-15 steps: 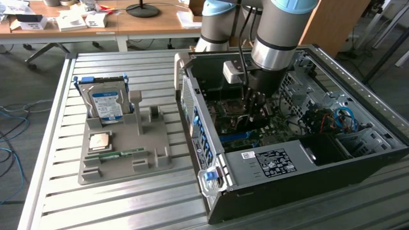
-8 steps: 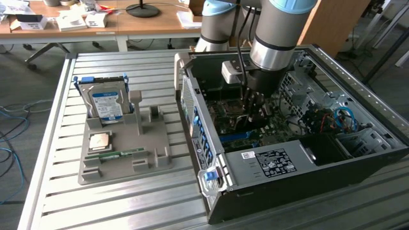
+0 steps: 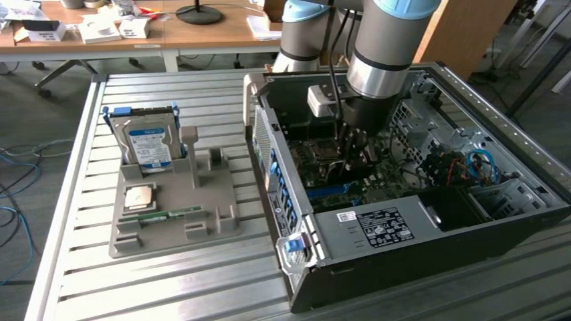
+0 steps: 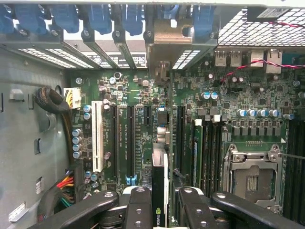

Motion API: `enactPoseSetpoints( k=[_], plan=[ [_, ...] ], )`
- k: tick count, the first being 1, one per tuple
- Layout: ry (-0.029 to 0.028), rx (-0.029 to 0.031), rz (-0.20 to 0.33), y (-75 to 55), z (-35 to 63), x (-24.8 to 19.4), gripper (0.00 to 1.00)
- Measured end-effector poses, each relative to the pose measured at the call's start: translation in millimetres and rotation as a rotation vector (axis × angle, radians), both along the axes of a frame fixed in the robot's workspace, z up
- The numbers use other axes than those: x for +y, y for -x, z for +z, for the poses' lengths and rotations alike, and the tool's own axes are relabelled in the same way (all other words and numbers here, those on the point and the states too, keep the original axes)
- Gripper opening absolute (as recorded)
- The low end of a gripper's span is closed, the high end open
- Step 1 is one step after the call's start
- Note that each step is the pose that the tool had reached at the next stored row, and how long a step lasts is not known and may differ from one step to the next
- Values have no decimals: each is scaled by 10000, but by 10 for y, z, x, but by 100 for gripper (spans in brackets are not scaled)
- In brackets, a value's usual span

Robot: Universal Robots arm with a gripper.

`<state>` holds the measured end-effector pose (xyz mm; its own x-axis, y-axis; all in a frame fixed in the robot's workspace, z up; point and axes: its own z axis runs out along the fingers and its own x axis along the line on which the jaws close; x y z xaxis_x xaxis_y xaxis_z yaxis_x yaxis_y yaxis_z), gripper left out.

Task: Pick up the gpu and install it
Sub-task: 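Insert the gpu into the slot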

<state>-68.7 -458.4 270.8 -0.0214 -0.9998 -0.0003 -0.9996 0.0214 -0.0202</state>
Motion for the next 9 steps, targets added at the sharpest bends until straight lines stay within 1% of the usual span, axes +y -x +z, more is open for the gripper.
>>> enactPoseSetpoints(
  k=[9],
  plan=[
    [0, 0, 0, 11, -1, 6, 26]
  ],
)
